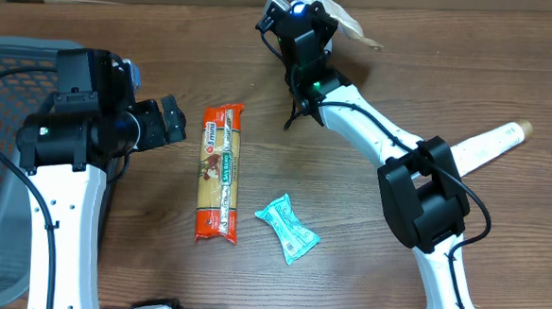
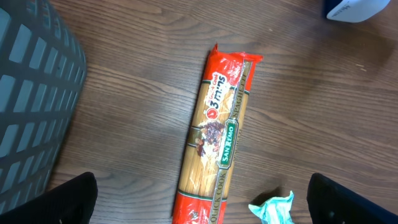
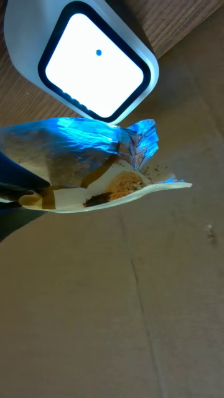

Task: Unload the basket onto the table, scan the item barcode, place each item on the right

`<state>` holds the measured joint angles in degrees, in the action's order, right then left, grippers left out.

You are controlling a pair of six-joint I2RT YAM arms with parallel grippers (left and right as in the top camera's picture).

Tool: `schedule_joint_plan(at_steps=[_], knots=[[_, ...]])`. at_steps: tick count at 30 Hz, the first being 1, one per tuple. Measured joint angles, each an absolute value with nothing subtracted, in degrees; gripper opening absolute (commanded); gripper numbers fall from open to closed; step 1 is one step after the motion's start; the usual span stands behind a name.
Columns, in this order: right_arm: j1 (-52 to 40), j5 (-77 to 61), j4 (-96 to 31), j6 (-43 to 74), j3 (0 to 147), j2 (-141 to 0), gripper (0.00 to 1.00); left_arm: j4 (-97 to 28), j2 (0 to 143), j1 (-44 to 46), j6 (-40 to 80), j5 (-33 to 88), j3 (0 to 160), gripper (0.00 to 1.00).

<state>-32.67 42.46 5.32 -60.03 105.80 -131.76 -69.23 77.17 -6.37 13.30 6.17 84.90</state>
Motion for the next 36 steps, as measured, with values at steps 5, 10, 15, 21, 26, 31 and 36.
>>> schedule_joint_plan(at_steps=[5,10,15,21,26,31,36], knots=[[-32.91,43.11,2.2,-56.55,105.8,-131.68,0.04,-69.23,77.17,-6.37,13.3,6.17,84.9,1.0],[-33.5,42.76,-8.49,-48.23,105.45,-129.19,0.03,-69.25,77.17,-6.37,13.3,6.17,84.9,0.99],[-33.78,41.28,-26.65,-30.2,105.3,-117.05,0.04,-69.23,77.17,-6.37,13.3,6.2,84.9,1.0],[-28.86,27.0,-50.02,-4.4,105.84,-92.16,0.04,-69.23,77.17,-6.37,13.3,6.17,84.9,1.0],[-13.61,12.4,-63.68,6.9,106.78,-79.9,0.04,-69.23,77.17,-6.37,13.3,6.17,84.9,1.0],[4.58,1.13,-71.96,10.7,106.08,-80.16,0.04,-69.23,77.17,-6.37,13.3,6.2,84.9,1.0],[18.83,-9.54,-66.15,10.92,99.11,-85.36,0.04,-69.23,77.17,-6.37,13.3,6.17,84.9,0.99]])
